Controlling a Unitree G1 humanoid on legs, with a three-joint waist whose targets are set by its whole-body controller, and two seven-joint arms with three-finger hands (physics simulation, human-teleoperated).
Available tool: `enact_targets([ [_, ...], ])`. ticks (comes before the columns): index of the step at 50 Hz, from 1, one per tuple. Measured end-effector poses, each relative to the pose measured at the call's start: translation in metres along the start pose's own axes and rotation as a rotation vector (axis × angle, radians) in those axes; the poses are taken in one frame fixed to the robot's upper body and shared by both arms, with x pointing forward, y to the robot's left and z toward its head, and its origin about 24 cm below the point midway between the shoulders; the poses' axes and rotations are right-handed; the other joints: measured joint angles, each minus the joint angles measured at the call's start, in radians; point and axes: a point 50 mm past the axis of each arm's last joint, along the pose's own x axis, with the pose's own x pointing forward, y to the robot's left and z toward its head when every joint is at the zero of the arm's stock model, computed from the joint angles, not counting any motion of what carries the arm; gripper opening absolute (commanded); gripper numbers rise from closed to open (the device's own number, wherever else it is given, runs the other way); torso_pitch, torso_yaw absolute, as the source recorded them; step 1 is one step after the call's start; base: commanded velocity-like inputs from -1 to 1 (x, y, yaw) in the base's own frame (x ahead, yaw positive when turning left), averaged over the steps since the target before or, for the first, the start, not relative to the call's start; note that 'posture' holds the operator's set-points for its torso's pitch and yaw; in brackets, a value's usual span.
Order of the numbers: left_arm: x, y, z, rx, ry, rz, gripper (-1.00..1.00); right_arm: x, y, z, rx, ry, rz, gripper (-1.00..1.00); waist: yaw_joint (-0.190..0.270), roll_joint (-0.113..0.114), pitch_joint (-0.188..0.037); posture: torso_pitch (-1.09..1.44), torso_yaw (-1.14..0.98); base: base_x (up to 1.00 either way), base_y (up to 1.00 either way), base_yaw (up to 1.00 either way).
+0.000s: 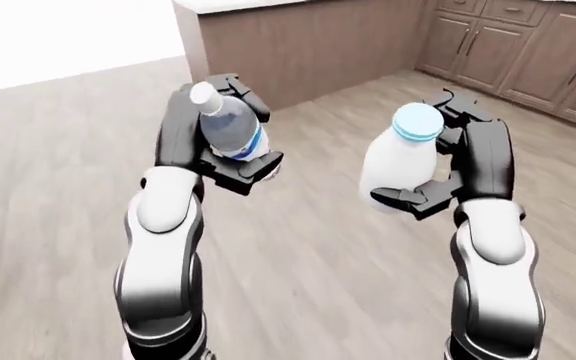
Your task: Move the drinks to the dining counter.
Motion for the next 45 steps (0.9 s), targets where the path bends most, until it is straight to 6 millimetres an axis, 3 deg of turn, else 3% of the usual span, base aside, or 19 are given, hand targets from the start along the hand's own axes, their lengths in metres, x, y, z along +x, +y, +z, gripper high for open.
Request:
enact_targets([
  [1,0.000,0.001,-0.005,0.002,0.021,0.003,-1.00,-0.001,0.003,-0.003,0.002,0.014,0.014,-1.00,0.000,0.012,0.005,0.00,0.00,0.81,-0.87,0.00],
  [4,0.001,-0.001,-0.016,0.001,0.090,-0.006,-1.00,-0.002,0.007,-0.015,-0.002,0.081,0.043,-1.00,0.005,0.033,-0.043,0.00,0.00,0.80,-0.86,0.00],
  [8,0.001,-0.003,-0.004,-0.003,0.032,-0.020,-1.00,-0.001,-0.002,-0.007,-0.002,0.044,-0.003,-1.00,0.020,0.030,-0.060,0.00,0.00,0.67,-0.97,0.00],
  [10,0.000,-0.001,0.002,-0.001,-0.007,-0.012,-1.00,-0.001,-0.004,0.001,0.002,0.000,-0.016,-1.00,0.010,-0.004,-0.057,0.00,0.00,0.63,-1.00,0.00],
  [12,0.000,-0.002,0.003,-0.004,-0.011,-0.011,-1.00,-0.002,-0.004,0.002,-0.004,-0.010,-0.015,-1.00,-0.023,-0.071,-0.047,0.00,0.00,0.63,-1.00,0.00],
  [14,0.001,-0.010,-0.012,-0.007,0.063,-0.053,-1.00,-0.002,-0.003,-0.013,-0.021,0.062,-0.012,-1.00,-0.051,-0.085,-0.011,0.00,0.00,0.63,-0.97,0.00],
  [16,0.001,-0.012,-0.020,-0.007,0.114,-0.075,-1.00,-0.001,-0.002,-0.020,-0.026,0.106,-0.009,-1.00,-0.047,-0.097,-0.018,0.00,0.00,0.62,-0.62,0.00],
  [23,0.000,-0.002,-0.004,-0.003,0.016,-0.014,-1.00,-0.001,0.001,-0.006,-0.023,0.033,0.005,-1.00,0.042,-0.070,-0.025,0.00,0.00,0.89,-0.15,0.00],
  [25,-0.001,0.000,0.000,-0.002,-0.014,-0.005,-1.00,0.001,0.002,-0.003,-0.021,0.015,0.007,-1.00,0.094,-0.036,-0.037,0.00,0.00,1.00,-0.09,0.00],
  [26,-0.001,0.001,0.001,-0.001,-0.017,0.000,-1.00,0.001,0.002,-0.001,-0.019,0.006,0.009,-1.00,0.121,0.002,-0.039,0.00,0.00,1.00,-0.09,0.00],
  [27,0.000,-0.001,-0.003,-0.001,-0.001,-0.006,-1.00,-0.001,0.003,-0.004,-0.019,0.016,0.010,-1.00,0.116,0.015,-0.024,0.00,0.00,1.00,-0.09,0.00],
  [30,0.001,-0.006,-0.015,-0.003,0.071,-0.032,-1.00,-0.002,0.004,-0.017,-0.024,0.085,0.025,-1.00,0.112,0.037,-0.053,0.00,0.00,1.00,-0.10,0.00],
  [34,0.001,-0.007,-0.007,-0.005,0.034,-0.043,-1.00,-0.002,-0.003,-0.012,-0.023,0.055,-0.013,-1.00,0.124,0.033,-0.066,0.00,0.00,1.00,-0.13,0.00],
  [35,0.001,-0.006,-0.004,-0.004,0.012,-0.037,-1.00,-0.002,-0.003,-0.009,-0.021,0.035,-0.018,-1.00,0.108,0.013,-0.058,0.00,0.00,1.00,-0.23,0.00],
  [36,0.001,-0.006,0.000,-0.004,-0.007,-0.034,-1.00,-0.002,-0.004,-0.007,-0.021,0.023,-0.021,-1.00,0.078,-0.028,-0.044,0.00,0.00,1.00,-0.29,0.00],
  [38,0.001,-0.013,-0.008,-0.010,0.024,-0.062,-1.00,-0.002,-0.004,-0.016,-0.035,0.064,-0.018,-1.00,0.040,-0.059,-0.002,0.00,0.00,1.00,-0.31,0.00],
  [40,0.001,-0.016,-0.016,-0.009,0.069,-0.088,-1.00,-0.003,-0.004,-0.022,-0.035,0.099,-0.016,-1.00,0.012,-0.085,-0.016,0.00,0.00,0.79,-0.31,0.00],
  [42,0.002,-0.011,-0.015,-0.012,0.072,-0.070,-1.00,-0.002,-0.003,-0.015,-0.031,0.067,-0.014,-1.00,0.005,-0.089,-0.035,0.00,0.00,0.40,-0.13,0.00],
  [45,0.000,-0.004,-0.007,-0.011,0.026,-0.027,-1.00,-0.004,-0.002,-0.003,-0.020,-0.007,-0.009,-1.00,0.011,-0.054,-0.046,0.00,0.00,0.35,-0.09,0.00],
])
